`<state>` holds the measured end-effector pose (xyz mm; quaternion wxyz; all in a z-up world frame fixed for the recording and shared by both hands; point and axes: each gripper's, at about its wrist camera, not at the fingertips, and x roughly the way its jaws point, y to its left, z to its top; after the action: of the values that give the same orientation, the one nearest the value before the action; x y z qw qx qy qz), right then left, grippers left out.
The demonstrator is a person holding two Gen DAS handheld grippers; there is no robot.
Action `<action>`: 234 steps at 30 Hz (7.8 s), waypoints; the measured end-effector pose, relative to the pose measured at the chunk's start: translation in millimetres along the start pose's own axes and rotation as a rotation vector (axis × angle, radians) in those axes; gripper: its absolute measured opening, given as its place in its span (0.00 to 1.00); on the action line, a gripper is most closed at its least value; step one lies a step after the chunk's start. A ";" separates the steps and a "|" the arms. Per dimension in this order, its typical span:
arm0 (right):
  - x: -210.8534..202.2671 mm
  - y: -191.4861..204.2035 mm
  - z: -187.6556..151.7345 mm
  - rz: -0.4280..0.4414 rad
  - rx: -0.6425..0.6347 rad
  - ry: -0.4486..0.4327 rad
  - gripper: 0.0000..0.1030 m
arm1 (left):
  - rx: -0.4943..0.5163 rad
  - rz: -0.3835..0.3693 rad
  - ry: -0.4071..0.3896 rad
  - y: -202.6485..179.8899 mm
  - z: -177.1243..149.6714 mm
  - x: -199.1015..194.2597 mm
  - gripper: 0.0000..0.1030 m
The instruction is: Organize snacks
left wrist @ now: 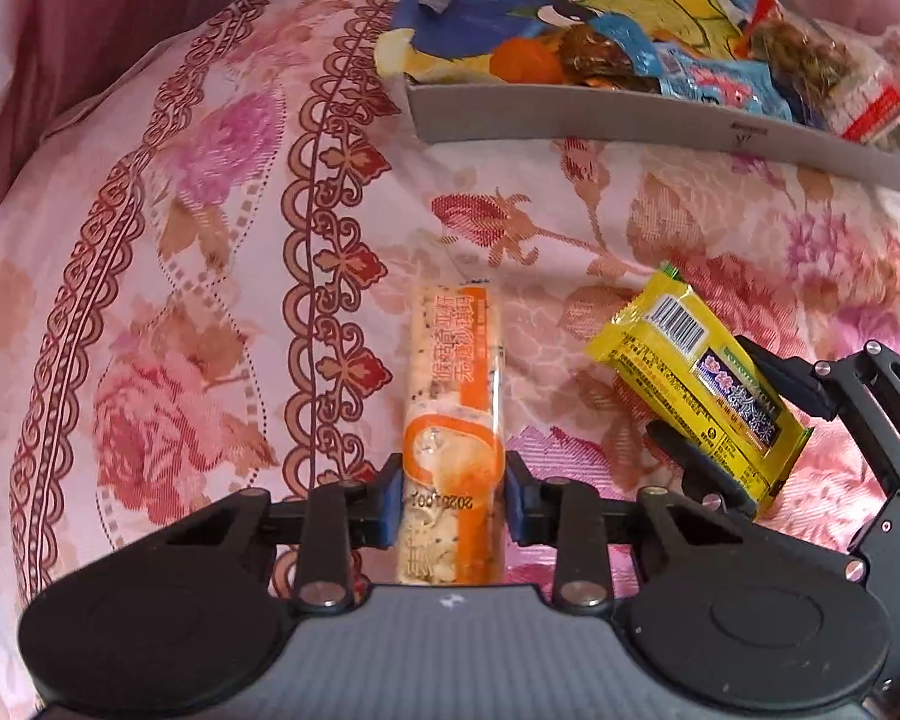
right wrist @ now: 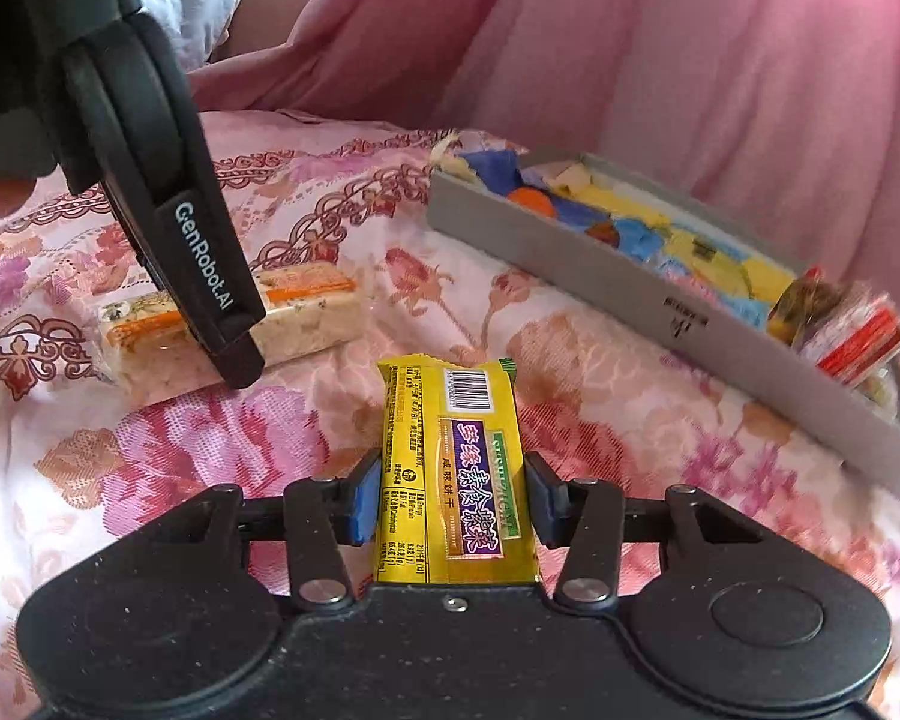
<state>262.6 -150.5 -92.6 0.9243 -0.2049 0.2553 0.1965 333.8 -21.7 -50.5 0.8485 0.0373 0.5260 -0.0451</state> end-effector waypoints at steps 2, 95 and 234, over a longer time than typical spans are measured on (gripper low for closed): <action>-2.5 -0.1 1.4 -0.013 -0.016 -0.016 0.48 | -0.010 0.001 0.010 -3.0 -1.1 -2.0 0.34; -62.7 -139.8 79.3 -0.402 0.436 -0.394 0.99 | -0.327 0.021 -0.609 -32.7 114.2 -84.4 0.99; -165.7 29.5 -27.0 -0.385 0.483 -0.191 0.99 | -0.228 0.052 -0.770 0.8 -172.9 -100.8 1.00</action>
<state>106.9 -181.6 -30.5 0.9861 -0.0047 0.1633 -0.0297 135.5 2.0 -37.0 0.9831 -0.0633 0.1703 0.0242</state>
